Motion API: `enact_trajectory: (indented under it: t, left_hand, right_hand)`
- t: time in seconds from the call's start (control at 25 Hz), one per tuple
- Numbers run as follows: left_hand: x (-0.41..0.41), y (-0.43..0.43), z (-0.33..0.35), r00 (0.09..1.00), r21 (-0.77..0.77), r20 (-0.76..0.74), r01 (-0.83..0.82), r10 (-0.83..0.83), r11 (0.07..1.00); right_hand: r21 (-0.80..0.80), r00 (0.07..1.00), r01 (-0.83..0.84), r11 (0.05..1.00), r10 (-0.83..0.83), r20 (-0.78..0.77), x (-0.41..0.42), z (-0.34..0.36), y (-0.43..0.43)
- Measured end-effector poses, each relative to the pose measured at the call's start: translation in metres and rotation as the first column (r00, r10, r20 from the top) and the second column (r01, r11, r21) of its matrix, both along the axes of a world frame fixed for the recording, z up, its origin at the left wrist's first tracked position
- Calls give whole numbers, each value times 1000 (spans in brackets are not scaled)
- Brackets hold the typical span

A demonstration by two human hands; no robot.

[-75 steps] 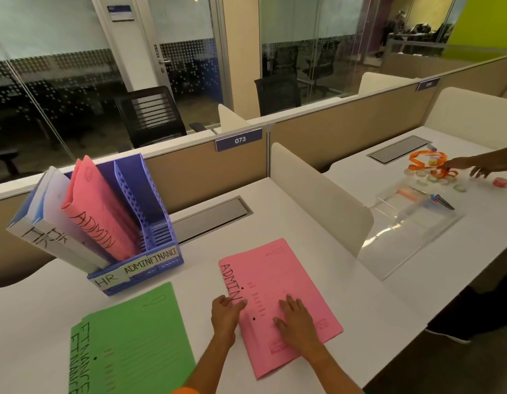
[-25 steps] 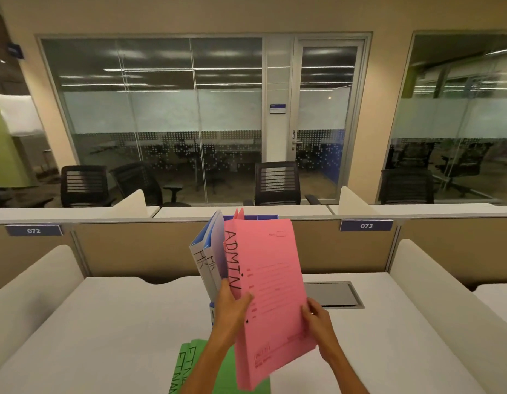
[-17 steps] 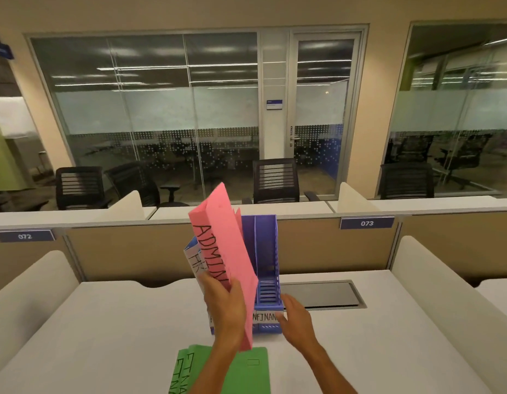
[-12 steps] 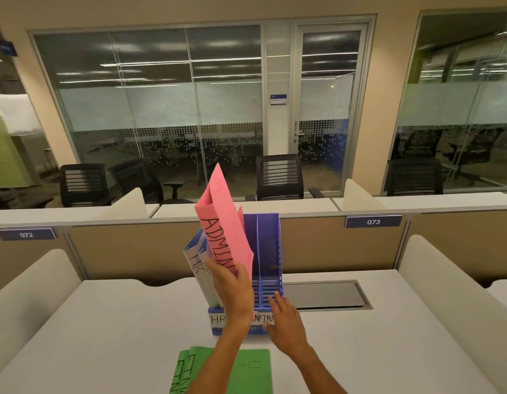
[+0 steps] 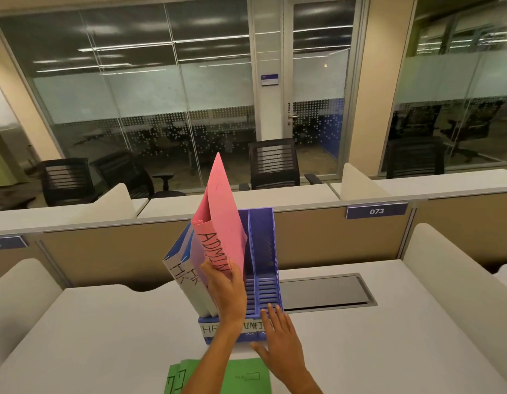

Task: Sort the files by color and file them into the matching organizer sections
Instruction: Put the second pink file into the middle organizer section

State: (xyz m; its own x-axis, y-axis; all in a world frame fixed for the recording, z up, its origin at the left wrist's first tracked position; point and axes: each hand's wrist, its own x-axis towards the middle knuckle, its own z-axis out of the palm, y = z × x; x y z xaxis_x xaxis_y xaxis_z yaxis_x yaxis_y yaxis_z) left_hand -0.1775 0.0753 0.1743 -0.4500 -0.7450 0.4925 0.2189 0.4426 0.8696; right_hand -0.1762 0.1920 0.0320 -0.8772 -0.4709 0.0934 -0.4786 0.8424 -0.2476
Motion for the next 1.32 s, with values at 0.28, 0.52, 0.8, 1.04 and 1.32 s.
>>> enact_trajectory:
  t: [0.28,0.52,0.8,1.04,1.32]
  left_hand:
    - [-26,-3,-38,995,9,88,47,-48,999]
    - [-33,-1,-74,977,133,175,102,-125,986]
    - [-25,11,-103,914,164,394,37,-100,986]
    - [2,14,-104,914,211,384,53,-133,976]
    - [69,-2,-132,830,141,531,115,-173,983]
  right_hand:
    - [-60,996,18,998,-13,84,-3,-13,-5]
    - [-39,998,45,998,-44,38,-8,-22,-5]
    - [-12,996,85,996,-85,-4,-8,-24,-5]
    - [26,997,70,997,-70,18,-7,-20,-4]
    - [20,1000,-1,1000,2,-19,6,-3,4]
